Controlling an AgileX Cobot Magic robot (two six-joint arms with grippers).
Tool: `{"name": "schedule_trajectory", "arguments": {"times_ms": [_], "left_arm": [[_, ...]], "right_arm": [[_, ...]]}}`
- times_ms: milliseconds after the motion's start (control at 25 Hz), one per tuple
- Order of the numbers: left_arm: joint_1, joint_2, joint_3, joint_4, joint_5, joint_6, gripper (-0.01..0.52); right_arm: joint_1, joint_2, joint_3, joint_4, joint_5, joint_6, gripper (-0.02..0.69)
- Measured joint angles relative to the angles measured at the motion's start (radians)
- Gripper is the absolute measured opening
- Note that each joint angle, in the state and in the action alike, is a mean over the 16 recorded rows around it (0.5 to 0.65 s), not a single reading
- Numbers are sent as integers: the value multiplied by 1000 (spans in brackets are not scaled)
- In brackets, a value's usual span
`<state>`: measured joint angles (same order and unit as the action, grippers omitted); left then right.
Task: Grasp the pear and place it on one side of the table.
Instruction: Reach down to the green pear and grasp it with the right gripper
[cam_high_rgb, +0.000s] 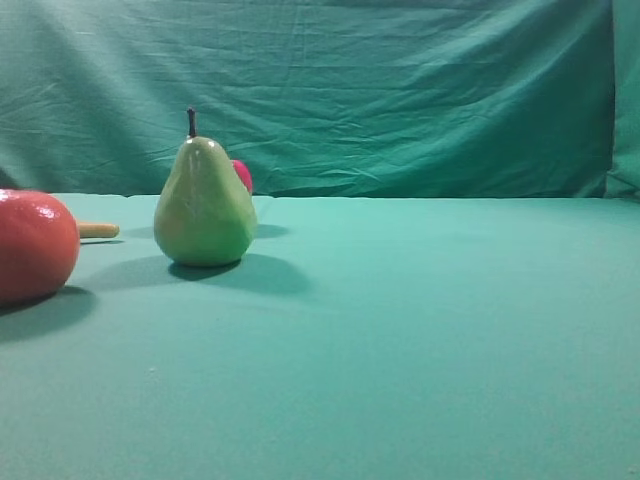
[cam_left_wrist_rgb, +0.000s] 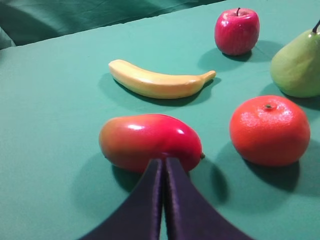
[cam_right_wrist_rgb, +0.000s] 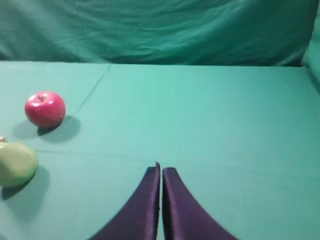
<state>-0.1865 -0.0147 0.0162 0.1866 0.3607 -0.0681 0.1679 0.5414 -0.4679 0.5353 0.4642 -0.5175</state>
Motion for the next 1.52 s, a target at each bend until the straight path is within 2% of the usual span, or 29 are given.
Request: {"name": "schedule_trajectory", "arguments": {"times_ms": [280,440,560,760,960,1080,1240,1520], "left_arm": [[0,0,0,0,0,0,0],[0,0,0,0,0,0,0],[0,0,0,0,0,0,0],[0,0,0,0,0,0,0],[0,0,0,0,0,0,0],[0,0,0,0,0,0,0],[0,0,0,0,0,0,0],[0,0,0,0,0,0,0]], "right_arm": [[186,319,-150,76,29,-215,6],[325,501,-249,99,16,-332,53],[420,632,-328,107,-4,-391,131],[538,836,-462,119,-34,-451,327],[596,1015,-591,131,-43,-478,524],[611,1106,-656,137,-57,-481,610],[619,1209,-719,142,-94,-481,663],[609,1342,-767,163,-193,-481,671]]}}
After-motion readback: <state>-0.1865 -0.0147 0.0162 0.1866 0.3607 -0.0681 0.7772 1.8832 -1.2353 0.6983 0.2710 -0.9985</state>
